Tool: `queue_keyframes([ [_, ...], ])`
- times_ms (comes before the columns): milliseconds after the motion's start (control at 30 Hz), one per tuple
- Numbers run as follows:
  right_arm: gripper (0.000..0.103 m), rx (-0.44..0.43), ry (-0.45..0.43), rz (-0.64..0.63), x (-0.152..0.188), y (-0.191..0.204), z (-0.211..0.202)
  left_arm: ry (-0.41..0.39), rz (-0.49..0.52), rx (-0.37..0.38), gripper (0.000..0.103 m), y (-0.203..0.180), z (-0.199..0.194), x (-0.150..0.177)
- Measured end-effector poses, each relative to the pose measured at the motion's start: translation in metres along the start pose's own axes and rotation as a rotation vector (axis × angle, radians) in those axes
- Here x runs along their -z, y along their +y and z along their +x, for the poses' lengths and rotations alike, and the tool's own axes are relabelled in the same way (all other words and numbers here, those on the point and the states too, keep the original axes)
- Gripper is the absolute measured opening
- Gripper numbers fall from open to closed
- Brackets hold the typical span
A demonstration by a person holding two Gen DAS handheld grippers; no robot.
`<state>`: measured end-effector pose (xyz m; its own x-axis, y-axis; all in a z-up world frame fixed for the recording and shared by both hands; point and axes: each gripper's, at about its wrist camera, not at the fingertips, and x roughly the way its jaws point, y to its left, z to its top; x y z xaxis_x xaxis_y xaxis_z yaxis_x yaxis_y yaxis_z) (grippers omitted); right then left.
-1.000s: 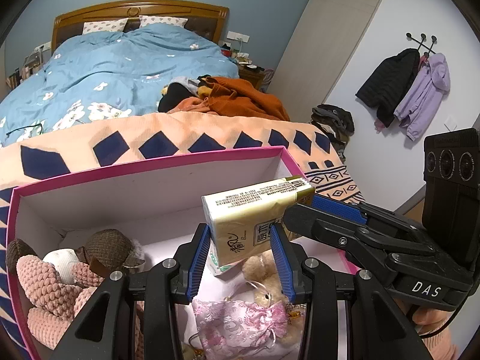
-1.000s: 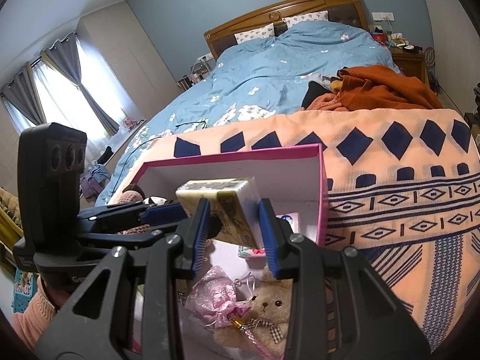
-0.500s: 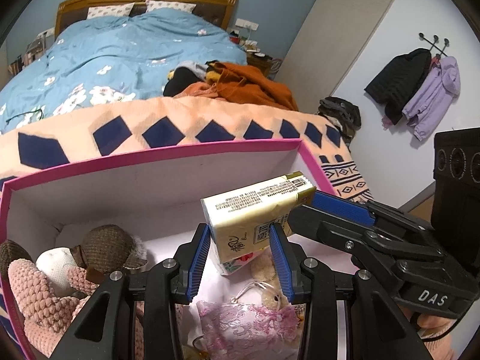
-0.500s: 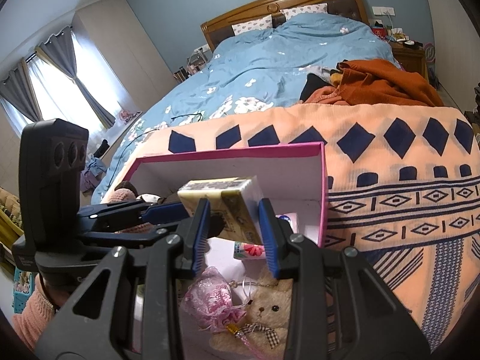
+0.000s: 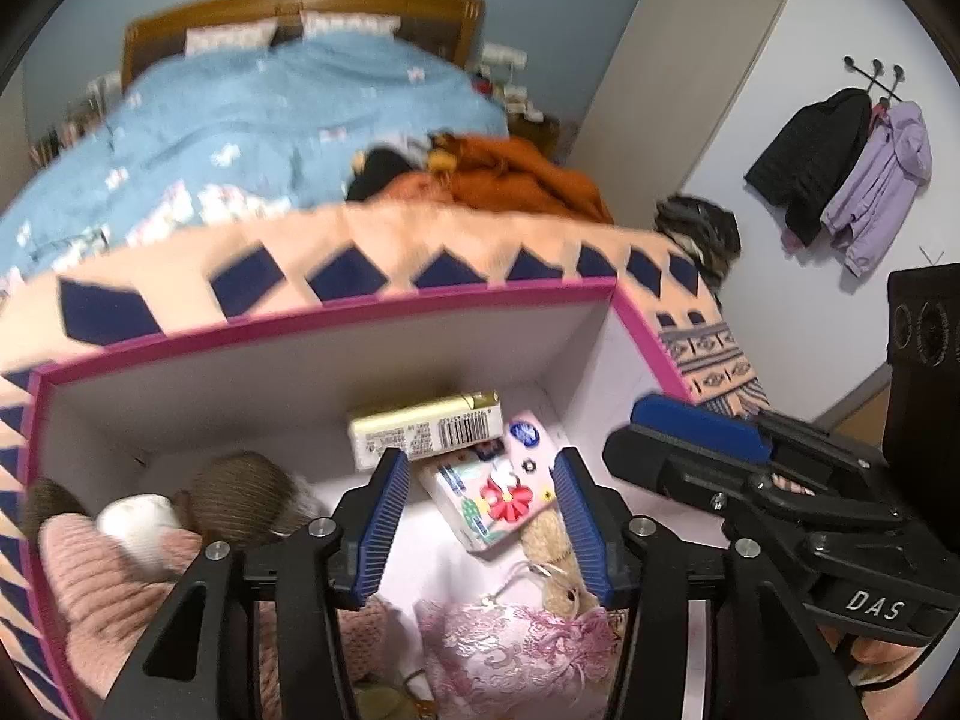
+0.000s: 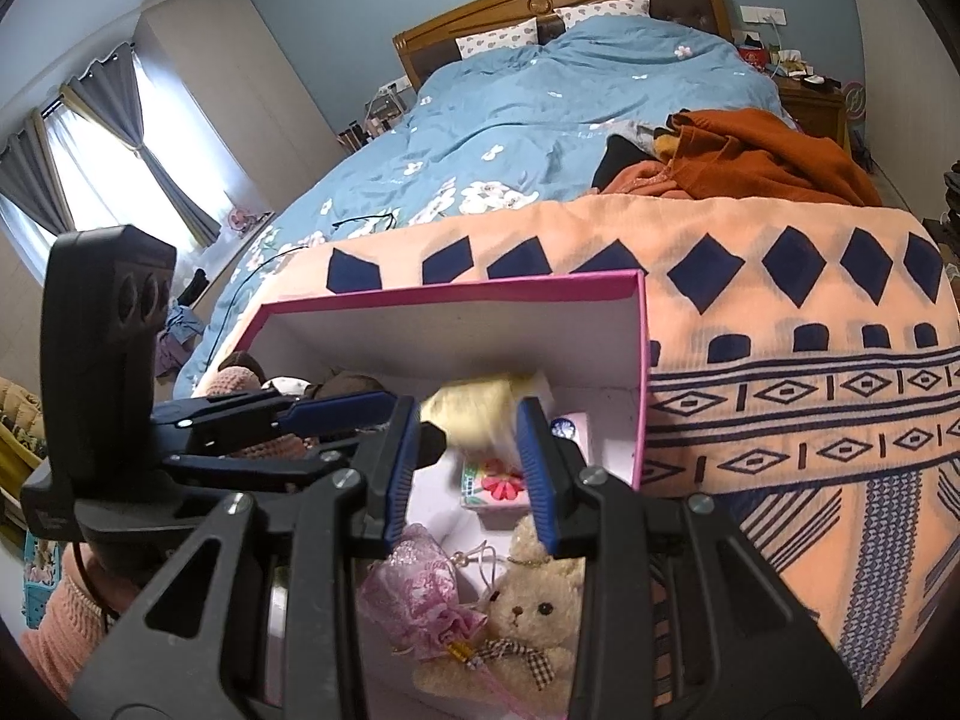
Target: Organize objects
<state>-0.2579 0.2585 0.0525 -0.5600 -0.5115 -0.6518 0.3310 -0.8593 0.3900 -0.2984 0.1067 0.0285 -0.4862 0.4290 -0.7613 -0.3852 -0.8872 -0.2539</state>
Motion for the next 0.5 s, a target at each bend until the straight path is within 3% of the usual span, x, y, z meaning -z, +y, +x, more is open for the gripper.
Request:
queue_keyframes([
  [200, 0.038, 0.000, -0.064, -0.038, 0.015, 0.010, -0.028, -0.170, 0.085, -0.070, 0.080, -0.016, -0.049, 0.018],
  [333, 0.056, 0.009, -0.146, -0.084, 0.031, 0.024, -0.059, -0.280, 0.070, -0.087, 0.103, -0.018, -0.083, 0.040],
  [400, 0.064, 0.017, -0.189, -0.116, 0.044, 0.035, -0.074, -0.338, 0.070, -0.119, 0.103, -0.020, -0.101, 0.055],
  [500, 0.080, 0.043, -0.231, -0.177, 0.068, 0.051, -0.092, -0.351, 0.068, -0.138, 0.103, -0.021, -0.115, 0.077],
])
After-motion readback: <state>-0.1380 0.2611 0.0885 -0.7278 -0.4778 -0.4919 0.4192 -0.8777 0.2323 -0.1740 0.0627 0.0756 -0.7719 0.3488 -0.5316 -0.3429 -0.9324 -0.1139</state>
